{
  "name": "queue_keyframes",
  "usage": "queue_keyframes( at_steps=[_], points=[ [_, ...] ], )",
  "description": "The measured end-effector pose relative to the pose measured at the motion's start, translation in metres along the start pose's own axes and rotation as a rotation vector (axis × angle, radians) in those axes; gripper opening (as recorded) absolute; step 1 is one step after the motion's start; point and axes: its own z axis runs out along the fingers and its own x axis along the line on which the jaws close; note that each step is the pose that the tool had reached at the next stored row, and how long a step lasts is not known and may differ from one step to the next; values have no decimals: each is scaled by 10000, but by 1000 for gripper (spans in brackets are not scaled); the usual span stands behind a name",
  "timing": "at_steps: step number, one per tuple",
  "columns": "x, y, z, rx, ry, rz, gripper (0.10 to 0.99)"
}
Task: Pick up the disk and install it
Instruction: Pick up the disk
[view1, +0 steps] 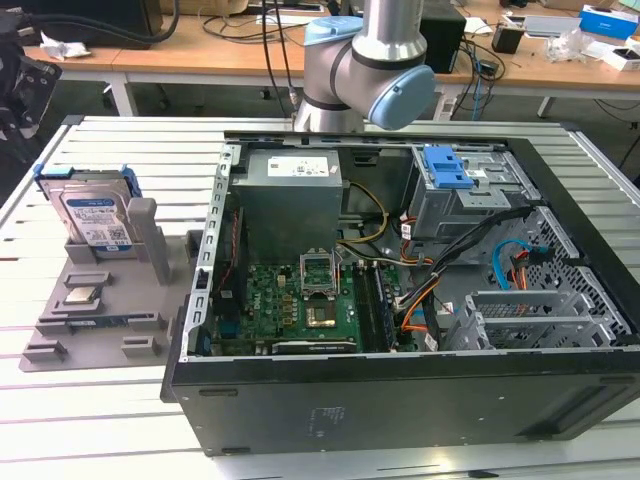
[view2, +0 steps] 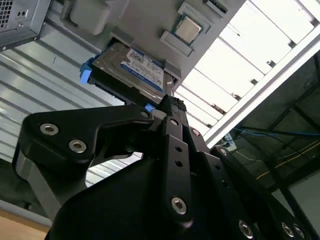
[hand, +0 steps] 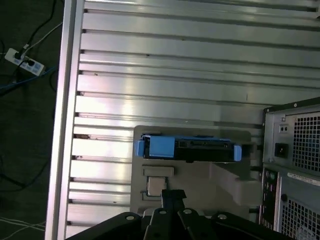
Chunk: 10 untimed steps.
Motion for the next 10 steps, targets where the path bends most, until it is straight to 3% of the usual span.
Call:
queue_keyframes(
  at_steps=[2,4,10],
  points=[
    [0,0,0,-8,16,-338,106],
    [0,0,0,-36,72,-1574,106],
    [0,0,0,-50,131,-2849,106]
  ],
)
